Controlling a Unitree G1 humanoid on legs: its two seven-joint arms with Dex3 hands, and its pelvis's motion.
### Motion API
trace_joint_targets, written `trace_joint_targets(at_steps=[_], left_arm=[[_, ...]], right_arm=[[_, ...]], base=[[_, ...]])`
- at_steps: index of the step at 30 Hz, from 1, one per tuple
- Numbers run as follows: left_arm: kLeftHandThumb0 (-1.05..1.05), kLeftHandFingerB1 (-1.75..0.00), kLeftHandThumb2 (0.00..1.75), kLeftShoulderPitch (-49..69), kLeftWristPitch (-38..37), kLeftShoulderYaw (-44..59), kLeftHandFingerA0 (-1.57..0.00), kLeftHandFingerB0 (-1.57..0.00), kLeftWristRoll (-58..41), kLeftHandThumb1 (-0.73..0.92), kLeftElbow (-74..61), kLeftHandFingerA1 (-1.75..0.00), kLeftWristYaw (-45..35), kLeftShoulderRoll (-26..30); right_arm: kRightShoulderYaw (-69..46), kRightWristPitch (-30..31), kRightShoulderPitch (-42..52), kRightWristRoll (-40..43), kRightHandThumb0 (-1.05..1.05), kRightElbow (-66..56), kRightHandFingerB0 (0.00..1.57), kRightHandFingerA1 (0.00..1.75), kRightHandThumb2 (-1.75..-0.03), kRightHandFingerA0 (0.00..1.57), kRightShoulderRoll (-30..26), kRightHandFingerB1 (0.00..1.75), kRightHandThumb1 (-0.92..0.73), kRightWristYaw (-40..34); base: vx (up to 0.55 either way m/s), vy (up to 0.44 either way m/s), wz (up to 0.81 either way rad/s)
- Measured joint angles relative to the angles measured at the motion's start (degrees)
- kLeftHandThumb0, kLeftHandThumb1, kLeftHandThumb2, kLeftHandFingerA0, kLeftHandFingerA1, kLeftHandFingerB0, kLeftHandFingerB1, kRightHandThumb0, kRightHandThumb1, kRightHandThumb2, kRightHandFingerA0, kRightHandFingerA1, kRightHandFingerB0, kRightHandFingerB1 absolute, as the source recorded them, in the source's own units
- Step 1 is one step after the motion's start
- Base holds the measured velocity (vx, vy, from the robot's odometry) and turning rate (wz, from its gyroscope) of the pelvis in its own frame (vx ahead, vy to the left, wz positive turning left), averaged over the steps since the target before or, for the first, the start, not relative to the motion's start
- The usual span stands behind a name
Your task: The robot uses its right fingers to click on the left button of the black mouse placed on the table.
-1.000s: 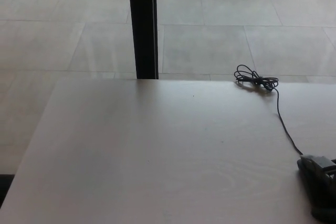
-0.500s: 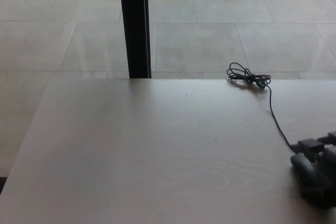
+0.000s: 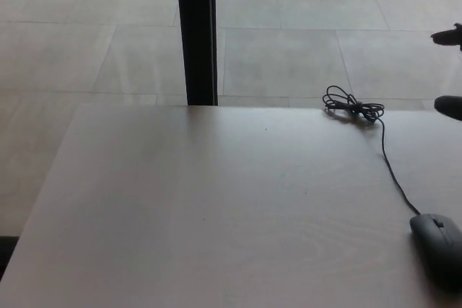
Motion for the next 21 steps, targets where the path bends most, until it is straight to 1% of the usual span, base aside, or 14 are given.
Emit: trace_joint_targets(at_steps=[2,3,6,7,8,9,12,15,16,17,18,19,20,21], left_arm=[[-0.80,-0.48,0.65,0.00,0.00,-0.09,-0.74,-0.61,0.00,0.84,-0.02,-0.57,0.03,0.00],[-0.85,-0.53,0.83,0.06,0.00,-0.14,-0.69,-0.57,0.00,0.68,-0.02,-0.61,0.05,0.00],[-0.86,-0.53,0.84,0.10,0.00,-0.49,-0.68,-0.57,0.04,0.69,-0.01,-0.60,0.15,0.00],[-0.77,-0.47,0.65,0.18,0.00,-0.60,-0.73,-0.61,0.07,0.84,0.01,-0.55,0.20,0.00],[-0.79,-0.48,0.65,0.16,0.00,-0.68,-0.78,-0.65,0.09,0.83,0.00,-0.56,0.23,0.00],[-0.77,-0.49,0.66,0.08,0.00,-0.80,-0.71,-0.61,0.12,0.86,0.00,-0.59,0.35,0.00],[-0.81,-0.48,0.65,0.31,-0.03,-1.19,-0.78,-0.61,0.23,0.84,-0.02,-0.58,0.45,0.00],[-0.82,-0.48,0.65,0.33,-0.05,-1.23,-0.77,-0.62,0.22,0.84,-0.03,-0.58,0.49,0.00],[-0.81,-0.49,0.65,0.39,-0.05,-1.22,-0.74,-0.63,0.21,0.83,0.00,-0.58,0.50,0.00],[-0.81,-0.49,0.65,0.41,-0.05,-1.16,-0.74,-0.63,0.20,0.83,0.00,-0.58,0.52,0.00],[-0.81,-0.49,0.65,0.45,-0.05,-1.12,-0.72,-0.62,0.17,0.83,0.01,-0.55,0.53,-0.01],[-0.81,-0.49,0.65,0.51,-0.05,-1.08,-0.72,-0.62,0.15,0.83,0.02,-0.55,0.54,-0.01],[-0.81,-0.48,0.64,0.45,-0.05,-1.06,-0.70,-0.60,0.11,0.83,0.02,-0.56,0.53,-0.04],[-0.88,-0.53,0.81,0.48,-0.05,-0.97,-0.68,-0.57,0.04,0.66,0.02,-0.62,0.52,-0.06]], right_arm=[[-2.43,-0.54,1.10,0.97,-0.69,0.47,0.49,0.47,-0.64,0.37,-1.27,0.40,-0.79,0.02],[-3.32,-0.73,1.68,1.38,-0.69,0.73,0.49,0.46,-0.64,0.38,-1.63,0.39,-0.79,0.02],[-5.78,-1.41,4.35,2.64,-0.69,1.09,0.49,0.46,-0.64,0.37,-2.48,0.39,-0.80,0.02],[-6.28,-1.54,5.04,2.88,-0.68,1.19,0.48,0.44,-0.64,0.36,-2.61,0.39,-0.79,0.03],[-7.10,-1.72,6.17,3.22,-0.67,1.13,0.48,0.43,-0.64,0.36,-2.80,0.38,-0.79,0.02],[-8.38,-1.88,8.04,3.70,-0.68,0.88,0.49,0.42,-0.64,0.36,-3.13,0.38,-0.79,0.00],[-10.61,-1.93,12.05,4.59,-0.73,0.90,0.49,0.43,-0.65,0.37,-3.27,0.36,-0.81,-0.03],[-13.96,-2.62,17.32,6.01,-0.74,2.44,0.51,0.43,-0.65,0.38,-3.19,0.37,-0.82,-1.14],[-14.82,-2.90,18.89,6.38,-0.74,3.20,0.49,0.41,-0.65,0.36,-3.09,0.35,-0.83,-1.68],[-16.01,-3.05,21.03,6.90,-0.74,3.96,0.49,0.41,-0.65,0.36,-2.86,0.35,-0.83,-2.21],[-16.85,-3.10,22.58,7.25,-0.72,4.51,0.52,0.45,-0.64,0.40,-2.63,0.37,-0.80,-2.58],[-17.54,-3.15,23.90,7.59,-0.72,5.06,0.52,0.45,-0.64,0.40,-2.37,0.37,-0.80,-2.90],[-19.03,-3.53,25.66,8.34,-0.75,6.02,0.54,0.44,-0.64,0.46,-1.66,0.38,-0.79,-3.58],[-20.56,-3.92,27.31,9.16,-0.76,7.39,0.54,0.42,-0.65,0.48,-0.74,0.38,-0.80,-4.30]], base=[[0.00,0.000,0.00],[0.00,0.000,0.00],[0.00,0.000,0.00],[0.00,0.000,0.00],[0.00,0.000,0.00],[0.00,0.000,0.00],[0.00,0.000,0.00],[0.00,0.000,0.00],[0.00,0.000,0.00],[0.00,0.000,0.00],[0.00,0.000,0.00],[0.00,0.000,0.00],[0.00,0.000,0.00],[0.00,0.000,0.00]])
